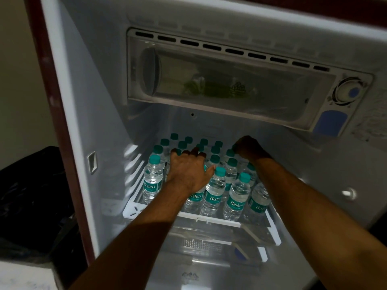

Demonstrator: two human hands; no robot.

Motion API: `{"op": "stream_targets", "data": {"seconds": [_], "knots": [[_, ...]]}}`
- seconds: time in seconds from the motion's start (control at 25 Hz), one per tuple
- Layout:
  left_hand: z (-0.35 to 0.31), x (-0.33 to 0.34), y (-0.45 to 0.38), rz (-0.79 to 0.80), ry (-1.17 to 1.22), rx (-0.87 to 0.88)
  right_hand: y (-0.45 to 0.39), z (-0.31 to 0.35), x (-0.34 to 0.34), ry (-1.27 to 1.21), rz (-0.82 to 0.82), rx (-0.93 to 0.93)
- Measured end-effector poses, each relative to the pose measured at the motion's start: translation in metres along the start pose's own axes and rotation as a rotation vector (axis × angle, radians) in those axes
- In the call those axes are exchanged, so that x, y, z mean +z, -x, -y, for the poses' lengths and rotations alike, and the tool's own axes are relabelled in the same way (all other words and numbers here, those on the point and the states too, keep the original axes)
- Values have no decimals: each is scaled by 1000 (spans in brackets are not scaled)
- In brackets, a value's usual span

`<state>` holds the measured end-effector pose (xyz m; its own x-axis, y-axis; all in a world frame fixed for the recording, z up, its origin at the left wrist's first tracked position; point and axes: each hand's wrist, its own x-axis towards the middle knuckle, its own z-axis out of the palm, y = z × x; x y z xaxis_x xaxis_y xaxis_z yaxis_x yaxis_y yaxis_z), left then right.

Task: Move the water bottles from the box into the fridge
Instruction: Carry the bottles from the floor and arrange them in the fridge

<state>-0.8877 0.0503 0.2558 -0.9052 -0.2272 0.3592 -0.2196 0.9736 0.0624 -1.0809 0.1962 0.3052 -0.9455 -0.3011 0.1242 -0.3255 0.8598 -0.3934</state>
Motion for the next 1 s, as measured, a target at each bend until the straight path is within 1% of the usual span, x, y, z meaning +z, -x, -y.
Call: {"op": "stream_targets", "data": {"seconds": [0.08, 0.2, 0.48, 0.56, 0.6, 0.68, 0.76, 0.88, 1.0], "knots": [[-1, -1, 0, 0, -5, 0, 3, 2, -2, -16, 3, -16], [-2, -4, 0, 26, -10, -8, 12, 5, -8, -77, -51, -37], [-5, -19, 2, 77, 11, 3, 56, 31, -19, 8, -295, -18], [-6, -23, 7, 43, -4, 9, 74, 39, -16, -27, -358, -45], [-7, -26, 11, 14, -13, 13, 85, 41, -14, -89, -383, -68], [-8, -33, 21, -27, -22, 13, 110, 44, -8, -265, -402, -123], [-8, -42, 34, -45, -27, 15, 136, 45, -1, -382, -423, -195], [-6, -60, 64, -69, -3, 6, 179, 41, 10, -391, -457, -284], [-7, -76, 103, -107, 49, -2, 221, 37, 18, -328, -405, -309]]}}
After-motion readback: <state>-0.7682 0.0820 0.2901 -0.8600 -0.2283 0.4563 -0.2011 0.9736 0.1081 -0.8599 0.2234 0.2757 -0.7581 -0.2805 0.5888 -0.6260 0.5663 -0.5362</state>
